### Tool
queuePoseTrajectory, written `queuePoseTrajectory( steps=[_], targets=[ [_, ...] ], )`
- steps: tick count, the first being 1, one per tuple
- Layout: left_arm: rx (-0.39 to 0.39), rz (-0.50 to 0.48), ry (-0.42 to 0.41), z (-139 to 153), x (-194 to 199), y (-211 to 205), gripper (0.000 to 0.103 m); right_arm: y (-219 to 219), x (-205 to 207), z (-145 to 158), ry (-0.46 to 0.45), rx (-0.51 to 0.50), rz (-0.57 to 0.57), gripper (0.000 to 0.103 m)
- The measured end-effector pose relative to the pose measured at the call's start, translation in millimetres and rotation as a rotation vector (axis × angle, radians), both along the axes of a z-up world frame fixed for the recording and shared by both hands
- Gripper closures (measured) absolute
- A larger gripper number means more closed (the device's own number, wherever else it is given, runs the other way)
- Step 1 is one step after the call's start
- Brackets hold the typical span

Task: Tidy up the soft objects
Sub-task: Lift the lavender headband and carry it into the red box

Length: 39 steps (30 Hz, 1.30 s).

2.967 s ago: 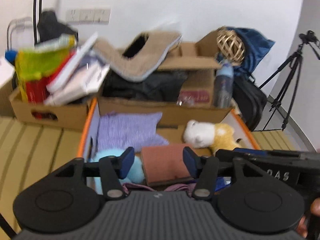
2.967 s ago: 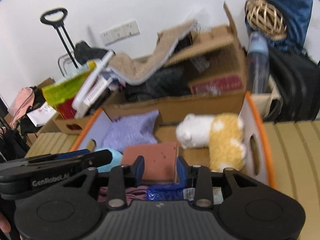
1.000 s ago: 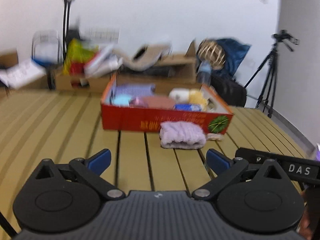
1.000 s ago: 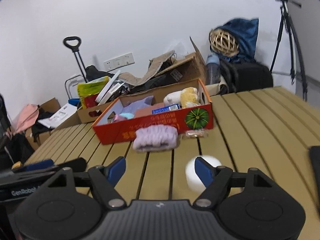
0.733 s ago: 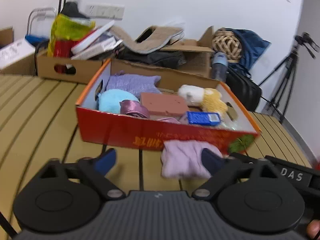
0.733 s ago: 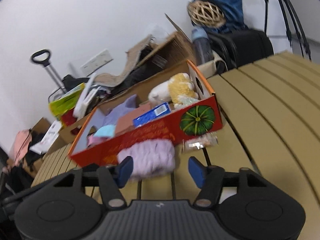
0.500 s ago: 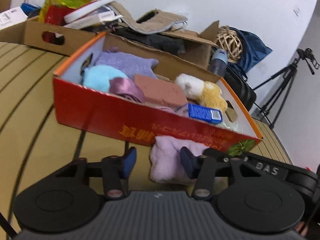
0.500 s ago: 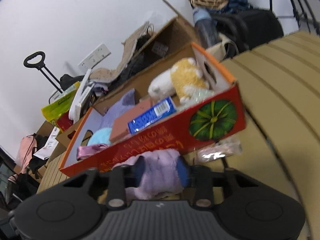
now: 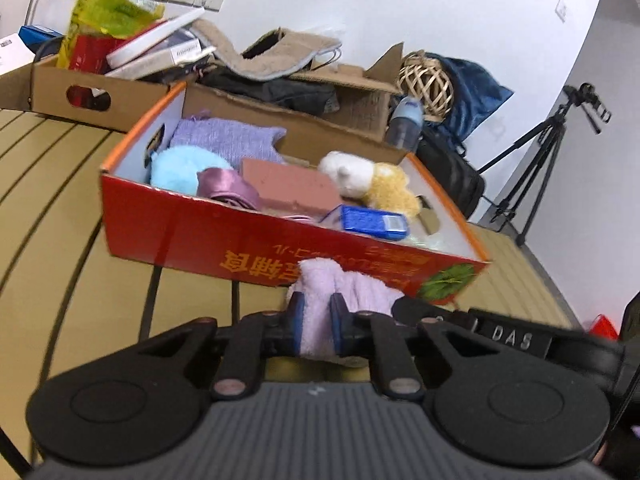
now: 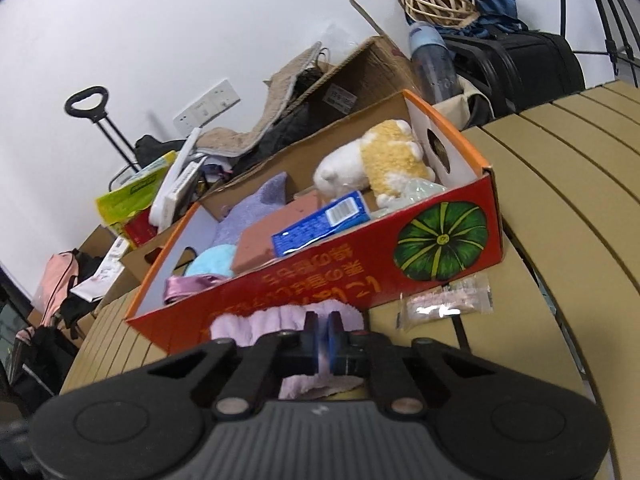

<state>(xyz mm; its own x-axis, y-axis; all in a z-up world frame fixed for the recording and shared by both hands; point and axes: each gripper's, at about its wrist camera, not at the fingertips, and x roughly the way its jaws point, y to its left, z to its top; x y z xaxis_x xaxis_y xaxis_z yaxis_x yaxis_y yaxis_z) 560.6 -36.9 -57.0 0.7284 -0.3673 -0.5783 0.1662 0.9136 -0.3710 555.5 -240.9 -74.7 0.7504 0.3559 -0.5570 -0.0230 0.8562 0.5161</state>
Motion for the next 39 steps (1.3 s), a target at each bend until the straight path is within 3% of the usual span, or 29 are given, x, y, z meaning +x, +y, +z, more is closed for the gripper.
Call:
queuePoseTrajectory(
  steps=[4, 10, 16, 21, 25, 26, 28, 30, 33, 37, 39],
  targets=[
    [-0.056, -0.026, -0.058, 31.4, -47.9, 6.1, 0.089, -1.8, -38.4, 30.4, -0.057, 0.005, 0.013, 0.099],
    [-0.147, -0.035, -0.055, 54.4, -121.1, 18.4, 0.089, -2.3, -118.1, 59.1, -0.093, 0.021, 0.044, 0.1],
    [-0.164, -0.061, -0.049, 63.9, -168.7, 12.4, 0.089, -1.4, -176.3, 78.5, -0.112, 0.047, 0.087, 0.103],
    [-0.154, -0.062, -0.076, 72.4, -190.1, 4.8, 0.089, 4.9, -201.7, 93.0, -0.155, -0.001, 0.086, 0.103],
    [-0.157, -0.03, -0.049, 62.8, -192.0, 11.1, 0.089, -6.0, -206.4, 85.2, -0.121, 0.009, 0.051, 0.086],
    [-0.158, -0.022, -0.042, 56.9, -189.0, 14.0, 0.089, -9.0, -205.5, 79.1, -0.117, 0.01, 0.04, 0.078],
    [-0.144, 0.003, -0.01, 35.8, -178.3, 20.9, 0.089, -12.6, -197.1, 61.8, -0.065, -0.006, 0.014, 0.072],
    [-0.125, 0.025, 0.079, 12.5, -163.3, 27.3, 0.089, -12.7, -185.3, 44.8, -0.008, -0.008, 0.018, 0.072],
    [-0.094, 0.055, 0.131, -9.7, -153.2, 33.8, 0.089, -5.9, -170.9, 26.5, 0.04, -0.042, 0.035, 0.07],
    [-0.015, 0.062, 0.138, -17.8, -148.9, 31.7, 0.089, 1.5, -157.5, 9.8, 0.09, -0.013, 0.054, 0.06],
    [-0.016, 0.066, 0.134, -19.6, -148.8, 31.4, 0.089, 6.8, -154.1, 5.9, 0.091, -0.017, 0.063, 0.057]
  ],
)
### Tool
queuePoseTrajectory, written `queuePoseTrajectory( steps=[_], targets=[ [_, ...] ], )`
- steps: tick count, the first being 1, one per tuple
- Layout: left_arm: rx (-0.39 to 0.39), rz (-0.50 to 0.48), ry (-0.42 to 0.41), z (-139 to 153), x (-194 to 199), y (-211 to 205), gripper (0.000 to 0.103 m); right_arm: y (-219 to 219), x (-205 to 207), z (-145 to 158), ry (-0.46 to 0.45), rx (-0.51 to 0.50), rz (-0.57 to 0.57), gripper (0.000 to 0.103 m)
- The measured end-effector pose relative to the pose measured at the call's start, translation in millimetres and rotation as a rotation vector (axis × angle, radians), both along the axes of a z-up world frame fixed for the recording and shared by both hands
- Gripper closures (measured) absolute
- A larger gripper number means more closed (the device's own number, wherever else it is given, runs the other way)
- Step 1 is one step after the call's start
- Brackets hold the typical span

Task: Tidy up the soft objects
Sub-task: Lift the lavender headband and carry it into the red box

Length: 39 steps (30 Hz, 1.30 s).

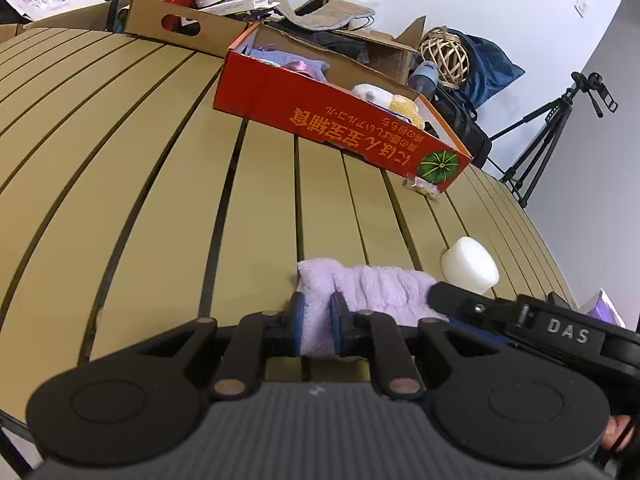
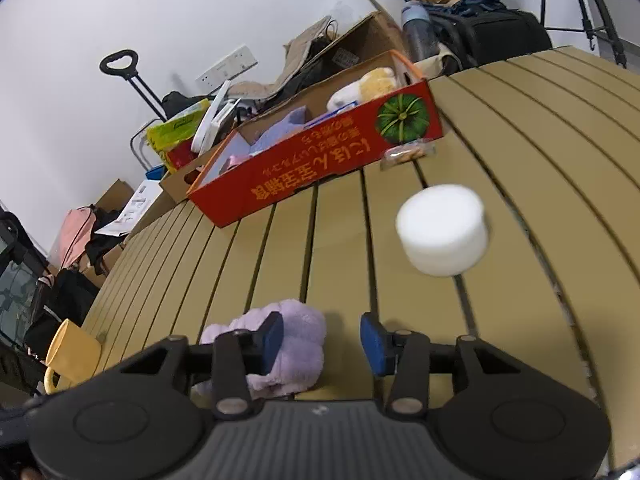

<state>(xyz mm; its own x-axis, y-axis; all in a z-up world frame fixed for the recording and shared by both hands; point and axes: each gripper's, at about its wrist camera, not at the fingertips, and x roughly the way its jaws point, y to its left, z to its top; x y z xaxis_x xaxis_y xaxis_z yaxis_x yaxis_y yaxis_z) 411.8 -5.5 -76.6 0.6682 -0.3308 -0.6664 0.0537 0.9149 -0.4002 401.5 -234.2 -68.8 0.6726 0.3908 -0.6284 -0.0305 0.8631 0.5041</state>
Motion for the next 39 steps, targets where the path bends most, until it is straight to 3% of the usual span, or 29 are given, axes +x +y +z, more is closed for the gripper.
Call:
queuePoseTrajectory(
  steps=[6, 7, 8, 14, 20, 26, 29, 34, 39],
  targets=[
    [0.018, -0.007, -0.015, -3.1, 0.5, -5.0, 0.089, 7.4, 5.6, -2.1, -0.005, 0.03, 0.031, 0.061],
    [0.015, -0.006, -0.013, -3.0, 0.6, -5.1, 0.089, 8.8, 7.2, -2.7, -0.006, 0.03, 0.043, 0.076],
    [0.016, -0.006, -0.012, -2.4, 0.6, -5.5, 0.089, 11.1, 7.1, -2.5, -0.009, 0.026, 0.052, 0.082],
    [0.028, -0.032, -0.072, 13.9, -4.7, -11.9, 0.089, 8.9, 4.1, 11.1, -0.035, 0.034, 0.043, 0.089],
    [-0.009, -0.065, -0.187, 60.8, 29.9, -16.5, 0.089, 0.1, 32.6, 67.4, -0.189, 0.03, 0.024, 0.089],
    [-0.023, -0.094, -0.267, 108.7, 138.2, -27.0, 0.089, -4.6, 132.3, 126.6, -0.328, -0.056, 0.038, 0.089],
    [-0.051, -0.077, -0.227, 117.6, 210.5, -27.7, 0.089, 1.4, 199.9, 139.0, -0.335, -0.086, 0.042, 0.089],
    [-0.053, -0.06, -0.097, 95.8, 326.0, -26.4, 0.089, 15.5, 310.8, 124.6, -0.268, -0.138, 0.042, 0.089],
    [0.03, -0.074, -0.01, 59.2, 393.5, -30.7, 0.089, 26.5, 382.9, 83.8, -0.176, -0.167, 0.044, 0.089]
  ],
)
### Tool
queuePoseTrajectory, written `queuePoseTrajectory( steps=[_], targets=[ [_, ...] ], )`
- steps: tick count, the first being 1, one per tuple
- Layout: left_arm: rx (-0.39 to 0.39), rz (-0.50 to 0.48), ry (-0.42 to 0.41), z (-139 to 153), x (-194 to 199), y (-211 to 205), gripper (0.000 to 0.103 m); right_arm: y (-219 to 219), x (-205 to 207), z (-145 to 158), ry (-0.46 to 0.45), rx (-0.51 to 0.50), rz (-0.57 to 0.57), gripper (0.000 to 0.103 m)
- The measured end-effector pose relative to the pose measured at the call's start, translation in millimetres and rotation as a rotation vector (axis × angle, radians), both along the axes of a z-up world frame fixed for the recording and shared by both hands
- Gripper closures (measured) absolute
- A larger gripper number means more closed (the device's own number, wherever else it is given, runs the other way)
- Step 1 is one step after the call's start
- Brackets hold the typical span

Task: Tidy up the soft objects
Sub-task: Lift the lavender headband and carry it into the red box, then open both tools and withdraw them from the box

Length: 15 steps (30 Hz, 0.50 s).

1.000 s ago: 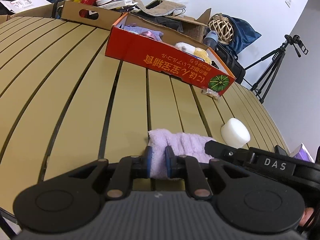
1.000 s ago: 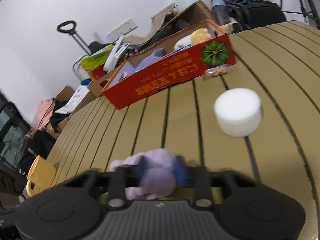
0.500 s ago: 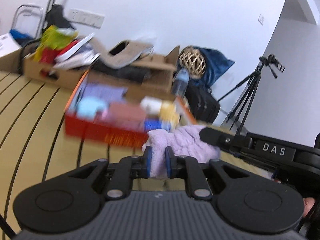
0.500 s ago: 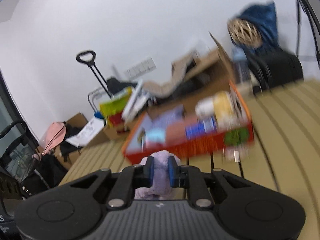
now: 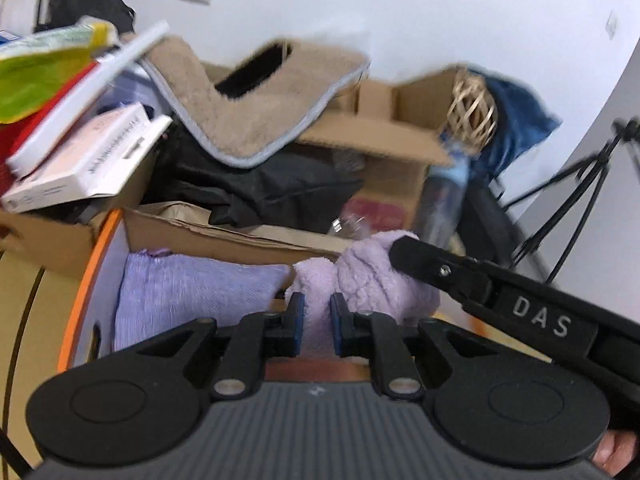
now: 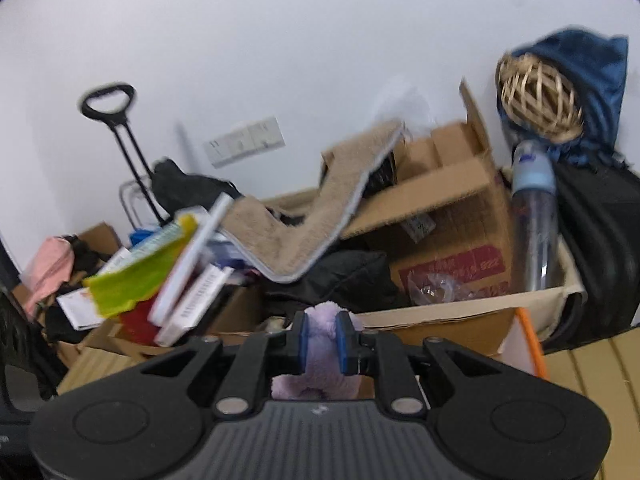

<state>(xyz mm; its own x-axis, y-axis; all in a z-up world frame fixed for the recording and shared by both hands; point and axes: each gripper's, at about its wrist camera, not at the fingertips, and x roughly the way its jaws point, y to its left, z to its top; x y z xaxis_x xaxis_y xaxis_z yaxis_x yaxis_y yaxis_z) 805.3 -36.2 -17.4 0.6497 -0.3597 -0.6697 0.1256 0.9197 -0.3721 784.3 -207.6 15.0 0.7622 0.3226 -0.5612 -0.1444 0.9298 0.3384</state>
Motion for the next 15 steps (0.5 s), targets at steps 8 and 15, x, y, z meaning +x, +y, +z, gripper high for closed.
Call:
queuePoseTrajectory(
  steps=[8, 15],
  targets=[
    [0.088, -0.028, 0.081, -47.2, 32.0, 7.7, 0.088, 12.5, 44.8, -69.8, 0.175, -0.073, 0.008, 0.088],
    [0.09, -0.046, 0.102, -57.9, 39.6, 5.6, 0.088, 11.1, 54.3, -89.5, 0.248, -0.089, 0.017, 0.087]
  ],
)
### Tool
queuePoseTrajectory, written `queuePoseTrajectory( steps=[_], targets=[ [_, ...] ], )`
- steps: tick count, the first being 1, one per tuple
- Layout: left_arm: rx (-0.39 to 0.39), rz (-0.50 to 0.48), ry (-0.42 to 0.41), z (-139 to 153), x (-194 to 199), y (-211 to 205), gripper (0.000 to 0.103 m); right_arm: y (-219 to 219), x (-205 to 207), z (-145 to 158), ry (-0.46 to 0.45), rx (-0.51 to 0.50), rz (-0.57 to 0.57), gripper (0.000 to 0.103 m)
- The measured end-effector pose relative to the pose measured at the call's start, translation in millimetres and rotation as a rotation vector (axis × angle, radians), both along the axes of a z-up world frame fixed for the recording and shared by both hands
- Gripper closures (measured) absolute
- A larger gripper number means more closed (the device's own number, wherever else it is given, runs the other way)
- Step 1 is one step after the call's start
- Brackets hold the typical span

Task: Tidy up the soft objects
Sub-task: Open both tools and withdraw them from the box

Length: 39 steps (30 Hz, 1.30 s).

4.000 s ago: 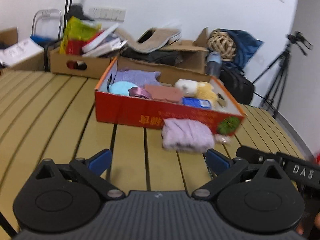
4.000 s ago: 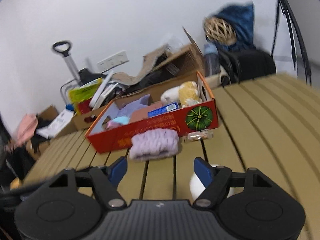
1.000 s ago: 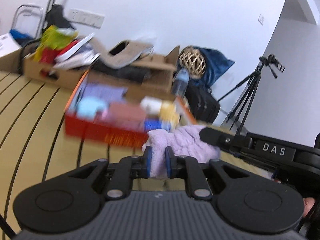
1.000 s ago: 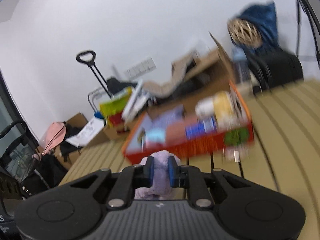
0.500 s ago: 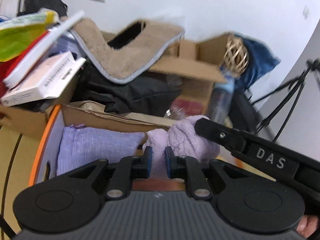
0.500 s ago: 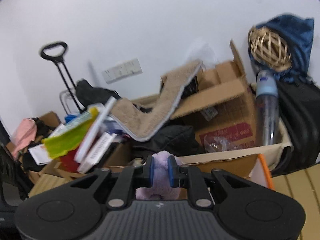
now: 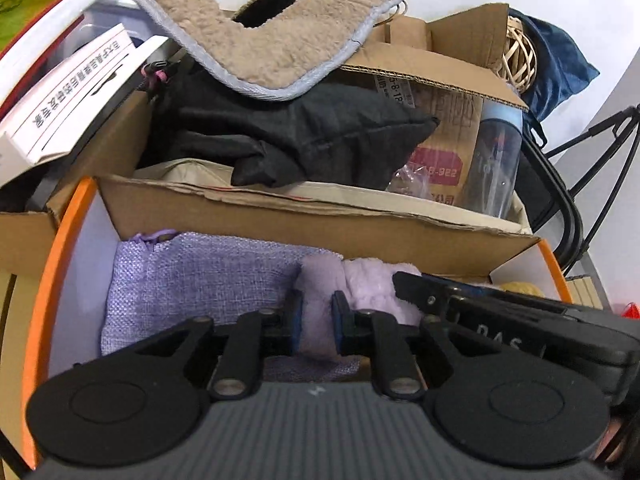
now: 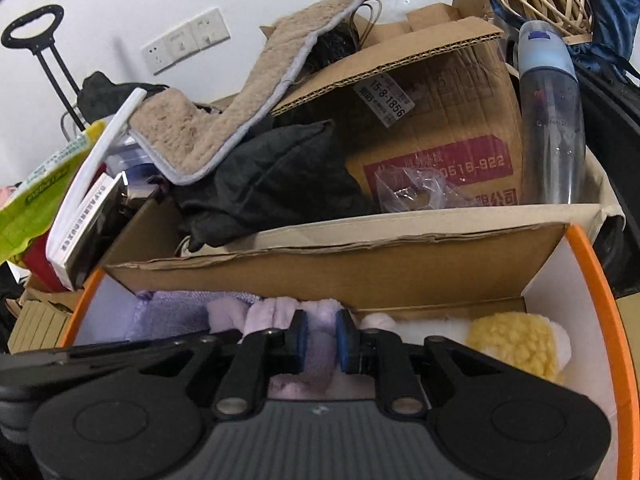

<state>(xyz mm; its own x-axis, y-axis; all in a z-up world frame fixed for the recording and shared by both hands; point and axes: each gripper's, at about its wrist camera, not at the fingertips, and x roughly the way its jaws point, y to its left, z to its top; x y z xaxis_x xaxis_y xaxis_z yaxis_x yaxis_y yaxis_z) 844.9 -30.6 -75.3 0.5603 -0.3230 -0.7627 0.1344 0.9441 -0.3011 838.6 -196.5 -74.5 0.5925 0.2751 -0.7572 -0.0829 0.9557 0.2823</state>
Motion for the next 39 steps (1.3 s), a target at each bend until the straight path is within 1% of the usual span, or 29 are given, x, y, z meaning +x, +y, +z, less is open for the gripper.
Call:
queuePoseTrajectory(
  steps=[4, 6, 7, 8, 9, 10, 11, 13, 15, 17, 20, 22, 23, 25, 27, 28, 30, 31, 33, 34, 35, 36, 38, 39],
  targets=[
    [0.01, 0.008, -0.025, 4.2, -3.6, -1.7, 0.084, 5.9, -5.7, 0.1, -0.035, -0.042, 0.004, 0.085],
    [0.009, 0.012, -0.045, 10.0, -8.0, 0.2, 0.079, 3.3, -8.9, 3.4, -0.038, -0.034, -0.006, 0.084],
    [0.013, 0.01, -0.059, 14.5, -12.0, 0.7, 0.074, 1.1, -9.8, 6.8, -0.033, -0.026, -0.007, 0.084],
    [0.024, 0.004, -0.079, 19.7, -16.5, 0.1, 0.071, -1.4, -11.4, 11.7, -0.031, -0.017, -0.012, 0.083],
    [0.04, 0.0, -0.102, 25.8, -22.1, -0.1, 0.071, -3.9, -15.7, 19.1, -0.041, -0.008, -0.017, 0.081],
    [0.056, -0.003, -0.12, 33.2, -27.7, -0.2, 0.071, -5.6, -18.6, 25.8, -0.052, -0.011, -0.018, 0.074],
    [0.065, -0.007, -0.129, 39.9, -32.3, 0.3, 0.07, -7.2, -22.3, 33.2, -0.059, -0.023, -0.022, 0.064],
    [0.073, -0.026, -0.144, 56.8, -42.7, 1.5, 0.067, -13.3, -31.8, 51.0, -0.077, -0.024, -0.014, 0.054],
    [0.104, -0.031, -0.176, 77.6, -56.6, 1.9, 0.066, -20.9, -45.2, 72.5, -0.096, -0.008, 0.0, 0.053],
    [0.128, -0.039, -0.209, 98.5, -72.6, 2.1, 0.062, -27.0, -59.2, 93.5, -0.118, -0.024, 0.008, 0.052],
    [0.133, -0.033, -0.26, 125.8, -104.6, 5.2, 0.057, -39.4, -89.5, 127.1, -0.161, -0.041, 0.013, 0.045],
    [0.145, -0.03, -0.302, 138.9, -136.7, 7.7, 0.057, -49.6, -117.5, 143.6, -0.196, -0.037, 0.01, 0.041],
    [0.173, -0.017, -0.331, 143.7, -153.7, 7.8, 0.057, -53.6, -131.1, 149.4, -0.209, -0.035, 0.008, 0.04],
    [0.251, 0.034, -0.416, 151.5, -195.2, 7.9, 0.057, -61.4, -169.0, 158.1, -0.235, -0.031, 0.004, 0.04],
    [0.298, 0.054, -0.483, 157.8, -242.2, 9.4, 0.057, -67.1, -208.7, 163.0, -0.249, -0.023, 0.001, 0.039],
    [0.306, 0.059, -0.507, 160.2, -263.8, 9.6, 0.054, -68.4, -229.4, 165.3, -0.263, -0.024, 0.005, 0.039],
    [0.3, 0.068, -0.544, 163.5, -308.6, 12.3, 0.052, -69.3, -276.4, 169.1, -0.298, -0.033, 0.012, 0.039],
    [0.291, 0.066, -0.563, 163.6, -332.5, 13.2, 0.048, -69.6, -298.7, 170.7, -0.319, -0.03, 0.013, 0.038],
    [0.284, 0.066, -0.577, 159.2, -380.3, 13.5, 0.041, -71.5, -347.8, 170.3, -0.361, -0.003, 0.007, 0.032],
    [0.275, 0.073, -0.581, 156.4, -401.3, 14.8, 0.034, -72.4, -369.5, 168.4, -0.376, 0.008, -0.002, 0.025],
    [0.269, 0.083, -0.584, 152.0, -423.9, 13.6, 0.028, -72.2, -390.9, 165.0, -0.389, 0.016, -0.009, 0.023],
    [0.269, 0.084, -0.591, 146.1, -449.1, 11.4, 0.027, -72.7, -413.9, 160.9, -0.402, 0.022, -0.021, 0.023],
    [0.276, 0.082, -0.596, 134.3, -490.0, 6.9, 0.019, -71.3, -455.2, 149.5, -0.401, 0.025, -0.025, 0.019],
    [0.295, 0.091, -0.598, 127.0, -512.4, 2.1, 0.016, -69.7, -474.7, 142.3, -0.396, 0.021, -0.015, 0.017]
  ],
)
